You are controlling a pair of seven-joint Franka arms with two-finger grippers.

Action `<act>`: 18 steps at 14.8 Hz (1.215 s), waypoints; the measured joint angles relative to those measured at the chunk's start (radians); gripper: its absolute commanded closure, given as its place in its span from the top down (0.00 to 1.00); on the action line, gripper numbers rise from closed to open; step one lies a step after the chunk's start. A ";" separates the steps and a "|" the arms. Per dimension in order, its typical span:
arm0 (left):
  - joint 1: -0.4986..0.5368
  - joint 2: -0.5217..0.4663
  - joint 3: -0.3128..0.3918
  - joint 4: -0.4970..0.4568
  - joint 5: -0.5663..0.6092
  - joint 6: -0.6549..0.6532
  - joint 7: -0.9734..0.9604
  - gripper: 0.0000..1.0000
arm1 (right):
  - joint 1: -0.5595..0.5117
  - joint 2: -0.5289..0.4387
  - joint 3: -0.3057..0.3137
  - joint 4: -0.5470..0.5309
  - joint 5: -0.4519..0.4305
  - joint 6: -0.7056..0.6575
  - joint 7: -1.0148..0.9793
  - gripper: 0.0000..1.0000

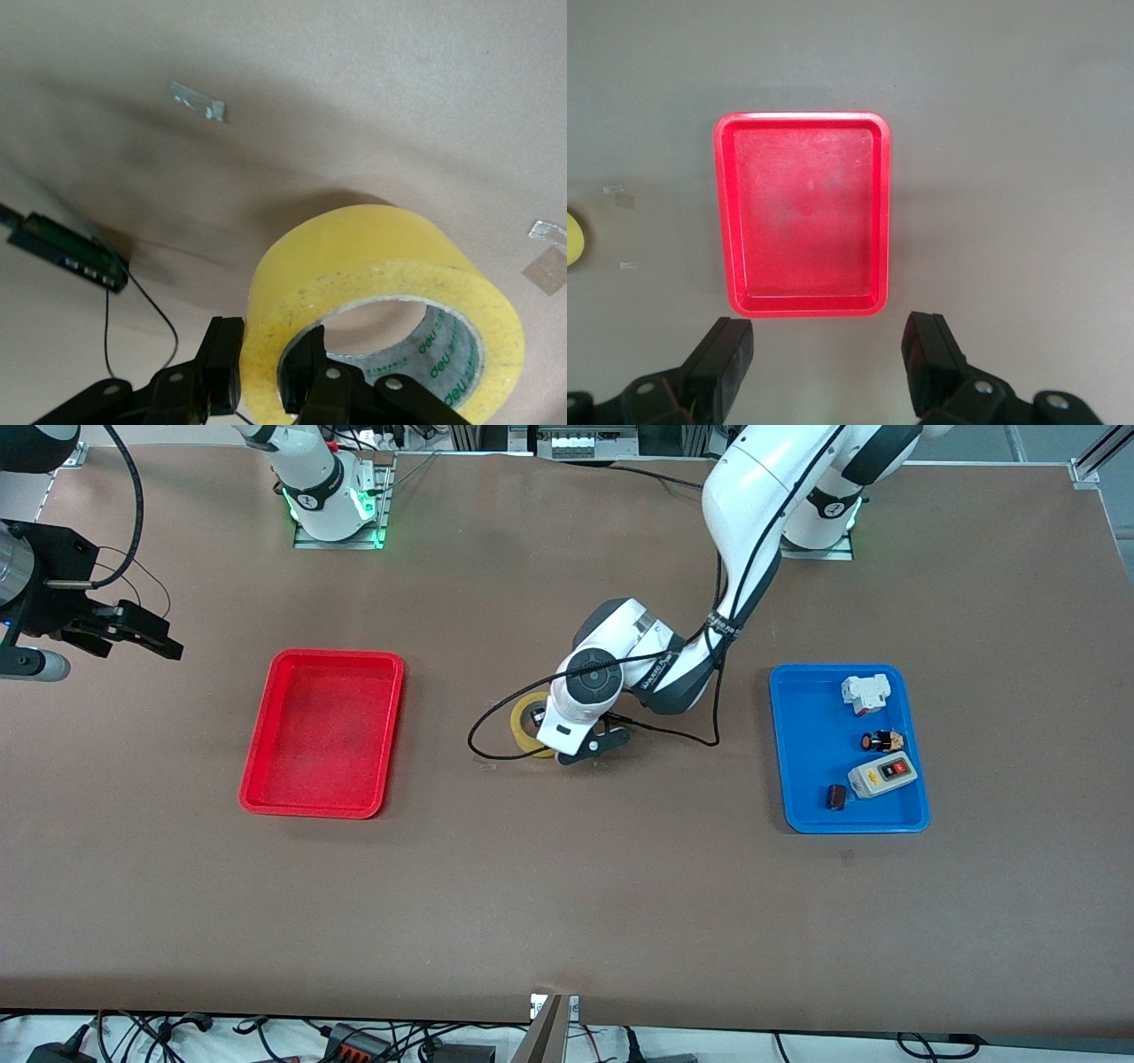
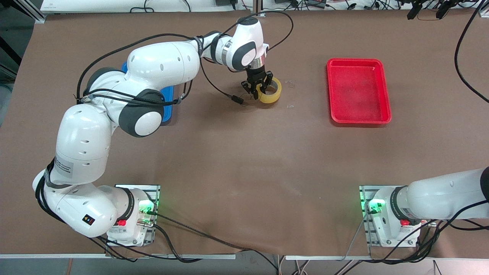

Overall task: Place and move tape with both arms
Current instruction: 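Set the tape on the table with the left gripper while the right gripper reaches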

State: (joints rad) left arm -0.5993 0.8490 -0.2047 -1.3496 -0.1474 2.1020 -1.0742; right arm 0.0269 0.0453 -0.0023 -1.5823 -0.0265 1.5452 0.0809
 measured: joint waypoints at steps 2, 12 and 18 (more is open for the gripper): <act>-0.004 0.004 0.000 0.003 0.000 0.002 -0.001 0.58 | 0.000 0.000 0.000 0.000 0.000 0.000 0.000 0.99; 0.030 -0.057 0.021 0.060 0.000 -0.061 -0.011 1.00 | 0.028 0.014 0.005 -0.005 0.004 0.037 0.000 0.97; 0.212 -0.300 0.030 0.072 0.004 -0.409 0.014 1.00 | 0.224 0.090 0.012 -0.030 0.005 0.132 0.144 0.95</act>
State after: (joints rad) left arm -0.3876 0.5493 -0.1749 -1.2780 -0.1437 1.6926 -1.0605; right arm 0.2509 0.1357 0.0098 -1.6121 -0.0212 1.6772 0.2250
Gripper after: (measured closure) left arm 0.000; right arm 0.053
